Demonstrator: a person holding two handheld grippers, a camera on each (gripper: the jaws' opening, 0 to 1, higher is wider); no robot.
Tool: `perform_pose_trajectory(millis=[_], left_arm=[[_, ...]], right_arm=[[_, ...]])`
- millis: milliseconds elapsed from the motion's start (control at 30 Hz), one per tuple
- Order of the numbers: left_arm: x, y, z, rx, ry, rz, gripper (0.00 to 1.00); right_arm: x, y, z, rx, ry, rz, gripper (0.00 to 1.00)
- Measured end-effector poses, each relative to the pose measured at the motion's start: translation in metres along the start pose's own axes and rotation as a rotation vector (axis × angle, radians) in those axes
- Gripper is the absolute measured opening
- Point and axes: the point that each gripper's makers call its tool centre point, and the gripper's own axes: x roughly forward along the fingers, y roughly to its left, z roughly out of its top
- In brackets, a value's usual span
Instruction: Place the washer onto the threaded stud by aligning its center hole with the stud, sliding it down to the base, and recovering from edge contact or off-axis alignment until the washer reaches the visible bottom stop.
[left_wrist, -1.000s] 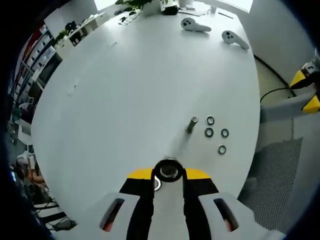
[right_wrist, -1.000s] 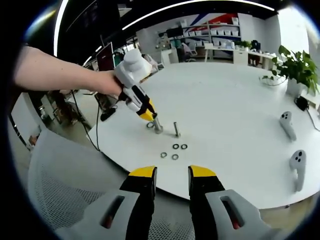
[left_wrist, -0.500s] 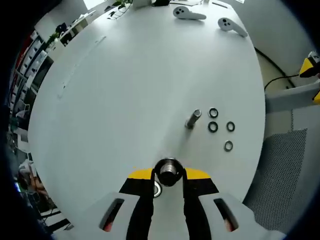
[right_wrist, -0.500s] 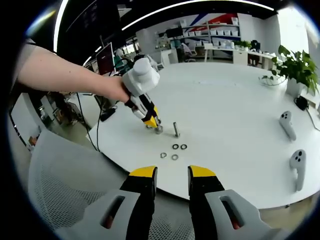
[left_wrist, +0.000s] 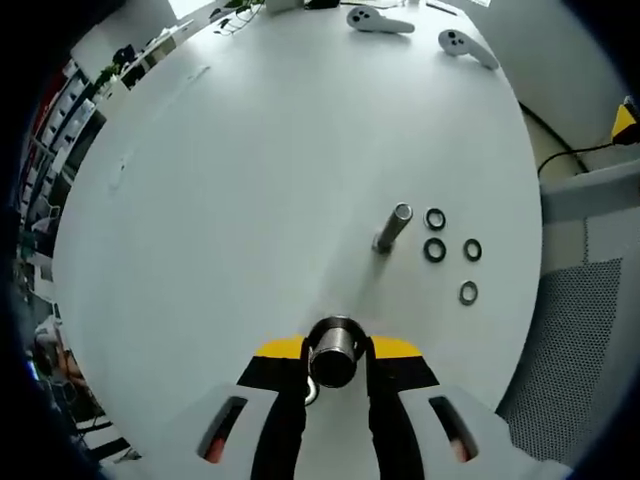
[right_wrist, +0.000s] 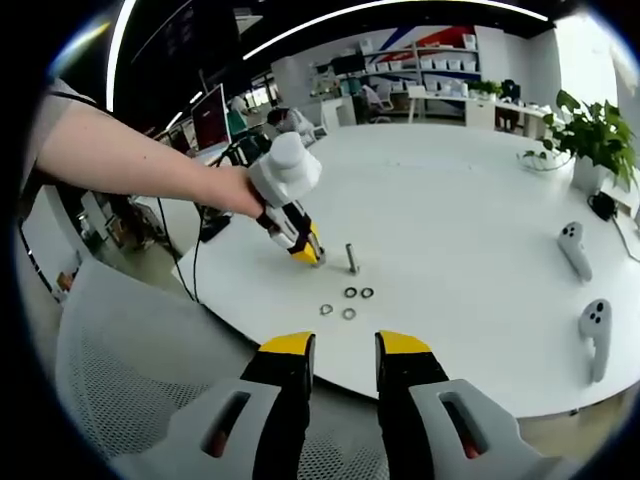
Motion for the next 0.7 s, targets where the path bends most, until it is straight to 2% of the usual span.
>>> perform_pose_trajectory(millis=[500,700], left_arm=[[-0.012,0.008,-0.008,-0.03,-0.022,0.021,0.22],[-0.014,0.021,-0.028,-0.047,0.026,0.058,0.22]], right_arm=[[-0.001,0.0,0.0,0.0,-0.001,-0.003,0.26],[-0.001,-0.001,0.0,0.001,-0.005,-0.005,0.26]])
